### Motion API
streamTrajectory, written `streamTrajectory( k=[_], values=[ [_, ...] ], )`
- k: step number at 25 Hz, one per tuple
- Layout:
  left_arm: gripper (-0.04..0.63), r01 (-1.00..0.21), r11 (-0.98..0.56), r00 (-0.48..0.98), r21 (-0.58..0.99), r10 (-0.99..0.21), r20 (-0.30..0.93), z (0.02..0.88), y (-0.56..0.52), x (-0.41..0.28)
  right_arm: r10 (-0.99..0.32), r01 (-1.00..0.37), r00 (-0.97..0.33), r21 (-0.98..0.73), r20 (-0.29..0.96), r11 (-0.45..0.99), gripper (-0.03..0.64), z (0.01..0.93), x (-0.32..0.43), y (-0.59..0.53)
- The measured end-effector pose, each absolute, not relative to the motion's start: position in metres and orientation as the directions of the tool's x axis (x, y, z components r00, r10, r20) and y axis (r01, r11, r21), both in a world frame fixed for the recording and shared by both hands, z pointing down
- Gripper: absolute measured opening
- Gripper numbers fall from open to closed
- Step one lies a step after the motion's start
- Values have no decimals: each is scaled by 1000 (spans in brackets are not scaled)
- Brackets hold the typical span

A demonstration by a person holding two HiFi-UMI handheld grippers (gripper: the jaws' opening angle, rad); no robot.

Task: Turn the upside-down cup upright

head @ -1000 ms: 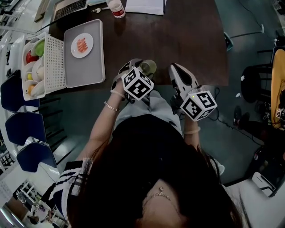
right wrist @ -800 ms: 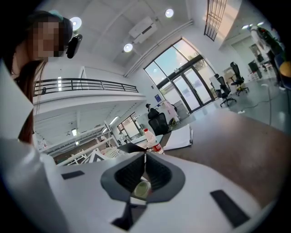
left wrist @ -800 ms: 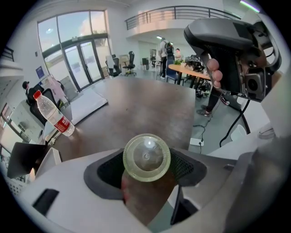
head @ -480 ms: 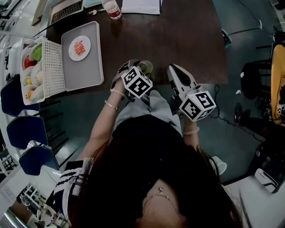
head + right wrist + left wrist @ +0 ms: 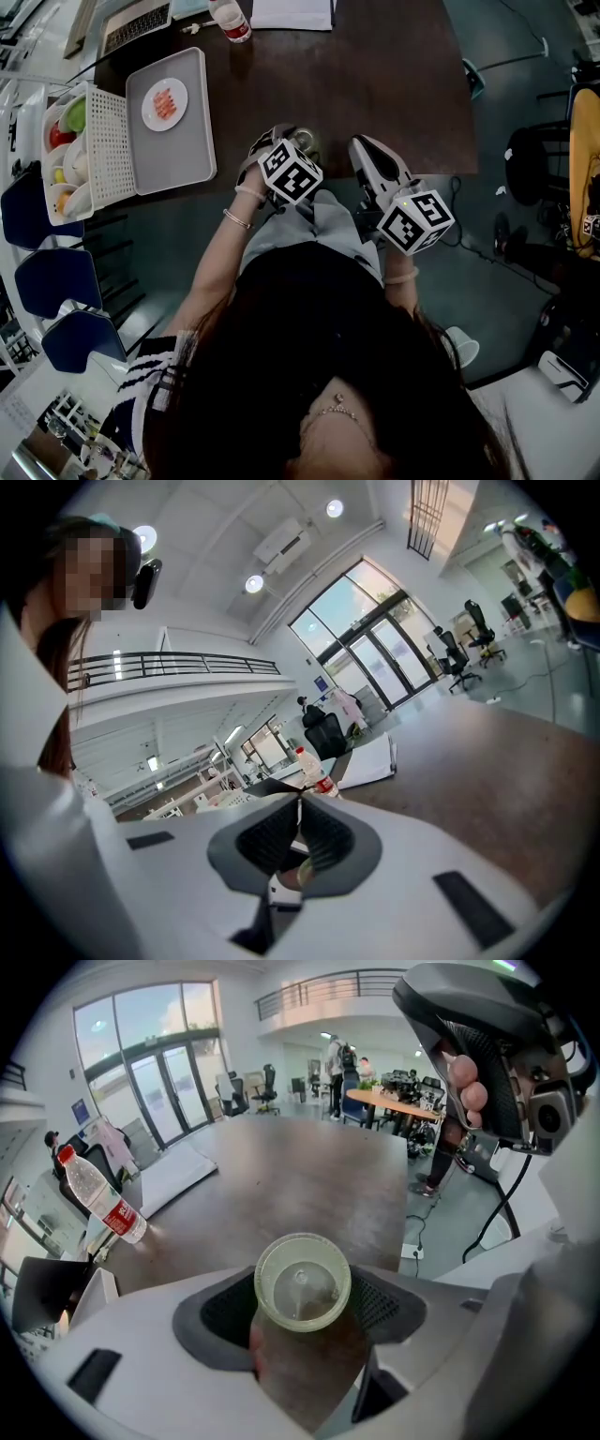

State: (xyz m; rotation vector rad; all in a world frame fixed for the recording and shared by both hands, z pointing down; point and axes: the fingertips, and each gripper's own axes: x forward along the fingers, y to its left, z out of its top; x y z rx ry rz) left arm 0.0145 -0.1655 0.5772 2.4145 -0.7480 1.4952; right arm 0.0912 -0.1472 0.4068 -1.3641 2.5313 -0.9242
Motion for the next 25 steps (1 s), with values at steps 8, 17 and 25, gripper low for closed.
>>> streamTrajectory(
  k=[8, 17, 25],
  values=[
    [308, -529, -845, 388, -85, -329, 861, 576, -169, 20, -784, -713, -594, -569, 180, 410, 25, 408, 90, -144],
    [308, -543, -834, 404, -96, -360, 841, 575, -172, 23, -780, -698, -601, -588, 171, 409, 25, 407, 90, -143],
    [309, -541, -839, 445, -57, -343, 827, 570, -170, 26, -781, -694, -602, -595, 170, 405, 25, 407, 91, -142]
  ],
)
